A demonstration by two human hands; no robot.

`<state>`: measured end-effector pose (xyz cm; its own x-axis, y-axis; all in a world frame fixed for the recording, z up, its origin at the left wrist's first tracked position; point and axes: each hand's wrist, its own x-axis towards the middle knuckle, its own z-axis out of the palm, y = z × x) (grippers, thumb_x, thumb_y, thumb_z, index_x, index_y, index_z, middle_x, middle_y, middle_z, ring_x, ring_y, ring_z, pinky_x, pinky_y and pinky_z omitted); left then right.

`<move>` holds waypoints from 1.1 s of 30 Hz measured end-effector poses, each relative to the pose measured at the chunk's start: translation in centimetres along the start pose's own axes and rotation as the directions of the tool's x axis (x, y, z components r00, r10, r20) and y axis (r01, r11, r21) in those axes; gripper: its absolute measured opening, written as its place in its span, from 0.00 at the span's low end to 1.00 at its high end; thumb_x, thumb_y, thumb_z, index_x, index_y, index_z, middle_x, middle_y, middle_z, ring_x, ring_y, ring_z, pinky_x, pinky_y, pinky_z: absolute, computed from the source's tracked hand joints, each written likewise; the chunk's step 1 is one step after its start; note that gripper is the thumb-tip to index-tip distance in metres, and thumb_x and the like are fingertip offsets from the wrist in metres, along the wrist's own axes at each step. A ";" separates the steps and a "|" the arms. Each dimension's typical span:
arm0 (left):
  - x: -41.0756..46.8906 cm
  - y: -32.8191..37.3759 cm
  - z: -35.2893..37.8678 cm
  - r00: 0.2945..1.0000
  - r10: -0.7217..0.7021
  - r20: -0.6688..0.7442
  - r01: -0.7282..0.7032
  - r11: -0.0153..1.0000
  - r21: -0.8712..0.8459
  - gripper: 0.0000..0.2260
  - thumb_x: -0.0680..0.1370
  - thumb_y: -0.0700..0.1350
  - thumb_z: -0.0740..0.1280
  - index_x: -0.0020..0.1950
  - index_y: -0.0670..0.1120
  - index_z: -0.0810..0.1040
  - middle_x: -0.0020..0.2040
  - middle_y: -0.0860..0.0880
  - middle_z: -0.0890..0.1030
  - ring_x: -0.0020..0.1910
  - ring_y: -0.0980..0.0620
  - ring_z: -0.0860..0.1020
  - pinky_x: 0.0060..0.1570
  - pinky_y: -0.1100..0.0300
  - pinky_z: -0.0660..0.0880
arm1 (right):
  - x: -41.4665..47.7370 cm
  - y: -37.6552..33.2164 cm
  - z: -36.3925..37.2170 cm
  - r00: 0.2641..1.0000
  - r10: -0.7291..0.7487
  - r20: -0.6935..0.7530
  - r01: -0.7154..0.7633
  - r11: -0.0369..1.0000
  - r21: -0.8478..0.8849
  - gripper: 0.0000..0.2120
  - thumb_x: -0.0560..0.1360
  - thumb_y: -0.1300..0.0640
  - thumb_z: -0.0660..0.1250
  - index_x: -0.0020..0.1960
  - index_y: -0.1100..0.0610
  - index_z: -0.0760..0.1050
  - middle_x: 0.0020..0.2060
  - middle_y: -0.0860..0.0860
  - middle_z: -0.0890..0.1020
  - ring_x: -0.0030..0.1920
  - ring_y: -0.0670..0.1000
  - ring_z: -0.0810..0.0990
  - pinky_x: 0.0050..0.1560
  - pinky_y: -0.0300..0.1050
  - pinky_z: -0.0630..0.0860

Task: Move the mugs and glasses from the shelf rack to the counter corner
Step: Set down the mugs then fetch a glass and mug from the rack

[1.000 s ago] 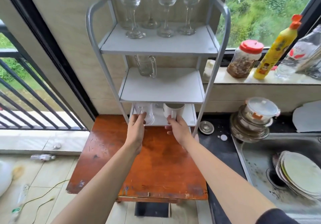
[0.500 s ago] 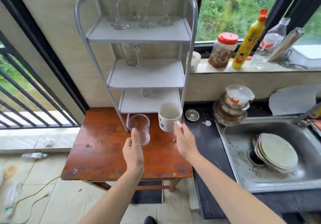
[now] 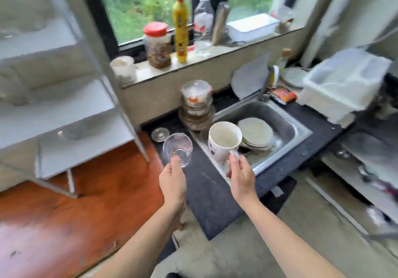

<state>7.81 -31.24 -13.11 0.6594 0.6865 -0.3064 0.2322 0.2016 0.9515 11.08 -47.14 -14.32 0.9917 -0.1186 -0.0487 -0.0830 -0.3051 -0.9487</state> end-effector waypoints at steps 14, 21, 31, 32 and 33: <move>-28.8 1.3 31.7 0.835 0.116 0.538 -0.125 0.992 -0.019 0.17 0.81 0.53 0.61 0.35 0.50 0.65 0.28 0.56 0.63 0.30 0.56 0.64 0.41 0.54 0.68 | 1.1 7.4 -39.9 0.817 -0.038 -0.575 0.126 0.986 0.113 0.22 0.77 0.35 0.56 0.35 0.51 0.64 0.26 0.42 0.72 0.30 0.47 0.74 0.35 0.39 0.70; -41.3 -1.0 43.5 0.669 0.100 0.736 -0.157 0.988 0.008 0.11 0.81 0.54 0.61 0.46 0.47 0.73 0.41 0.47 0.71 0.39 0.52 0.70 0.40 0.57 0.70 | 0.4 12.1 -56.2 0.657 -0.013 -0.754 0.112 0.991 0.080 0.24 0.75 0.35 0.54 0.36 0.54 0.68 0.26 0.47 0.74 0.29 0.42 0.74 0.34 0.34 0.68; -53.1 -7.1 64.9 0.438 -0.031 0.898 -0.197 0.972 0.130 0.16 0.77 0.57 0.61 0.40 0.46 0.65 0.37 0.49 0.65 0.37 0.51 0.65 0.40 0.53 0.65 | 3.9 20.8 -75.3 0.453 0.093 -0.887 0.038 0.992 0.124 0.20 0.80 0.44 0.57 0.36 0.56 0.67 0.26 0.45 0.73 0.29 0.41 0.72 0.35 0.35 0.69; -54.4 -7.7 67.6 0.398 -0.044 0.916 -0.195 0.972 0.131 0.16 0.77 0.57 0.61 0.40 0.45 0.64 0.36 0.49 0.63 0.36 0.51 0.64 0.38 0.53 0.63 | 4.7 21.5 -77.6 0.432 0.098 -0.896 0.023 0.993 0.119 0.20 0.80 0.43 0.57 0.36 0.57 0.66 0.26 0.44 0.73 0.30 0.42 0.72 0.35 0.36 0.69; -55.8 -8.2 70.2 0.361 -0.059 0.931 -0.198 0.970 0.138 0.17 0.77 0.57 0.60 0.39 0.45 0.62 0.36 0.49 0.62 0.36 0.50 0.62 0.37 0.54 0.61 | 5.5 22.1 -79.9 0.409 0.098 -0.907 0.004 0.994 0.109 0.21 0.80 0.43 0.56 0.37 0.57 0.66 0.27 0.44 0.73 0.30 0.43 0.73 0.36 0.38 0.69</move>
<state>19.37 -120.25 -5.65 0.8901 -0.4138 -0.1911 0.1935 -0.0366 0.9804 6.91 -130.02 -10.59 0.3094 -0.9355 0.1705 -0.0679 -0.2006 -0.9773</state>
